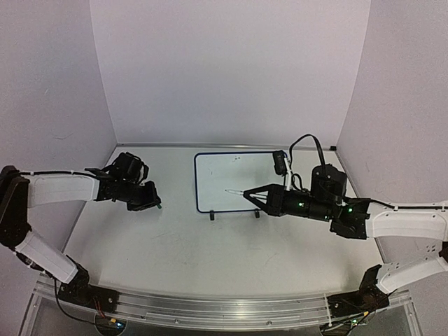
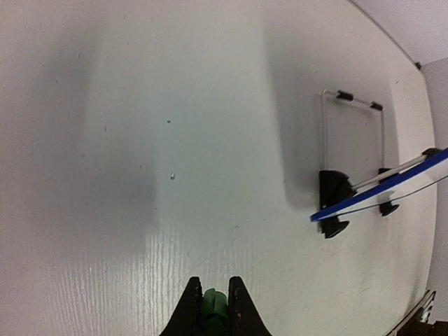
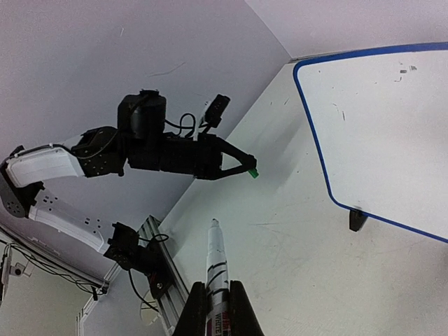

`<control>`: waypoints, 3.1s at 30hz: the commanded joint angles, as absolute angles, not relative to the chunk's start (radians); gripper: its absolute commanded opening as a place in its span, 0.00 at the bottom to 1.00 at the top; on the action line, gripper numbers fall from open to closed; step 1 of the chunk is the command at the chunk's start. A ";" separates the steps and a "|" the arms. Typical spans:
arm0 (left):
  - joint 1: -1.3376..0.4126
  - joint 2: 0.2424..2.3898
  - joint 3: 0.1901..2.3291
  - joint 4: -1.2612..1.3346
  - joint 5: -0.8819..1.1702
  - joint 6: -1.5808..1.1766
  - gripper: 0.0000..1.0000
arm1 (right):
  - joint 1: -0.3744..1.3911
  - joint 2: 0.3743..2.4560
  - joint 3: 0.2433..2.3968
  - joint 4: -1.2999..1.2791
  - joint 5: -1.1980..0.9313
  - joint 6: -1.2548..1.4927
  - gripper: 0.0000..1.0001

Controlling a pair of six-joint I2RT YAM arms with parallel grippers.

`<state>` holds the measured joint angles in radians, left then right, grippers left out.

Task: Write a sentence on the whiteboard
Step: Place the pen cap at the center of the board, then hold the whiteboard on the whiteboard stand.

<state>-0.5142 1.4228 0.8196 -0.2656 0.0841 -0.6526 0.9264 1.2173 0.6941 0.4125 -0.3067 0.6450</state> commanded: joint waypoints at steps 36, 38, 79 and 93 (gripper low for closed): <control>-0.488 1.547 0.999 -0.487 0.133 -0.383 0.70 | 0.935 1.183 0.721 0.257 -0.245 0.575 0.00; -0.488 1.525 1.035 -0.538 0.148 -0.351 0.72 | 0.935 1.179 0.727 0.252 -0.246 0.570 0.00; -0.469 1.887 1.562 -0.448 0.738 0.213 0.37 | 0.821 1.606 1.076 0.351 -0.357 0.394 0.00; -0.469 1.903 1.544 -0.463 0.715 0.303 0.11 | 0.822 1.675 1.114 0.367 -0.372 0.390 0.00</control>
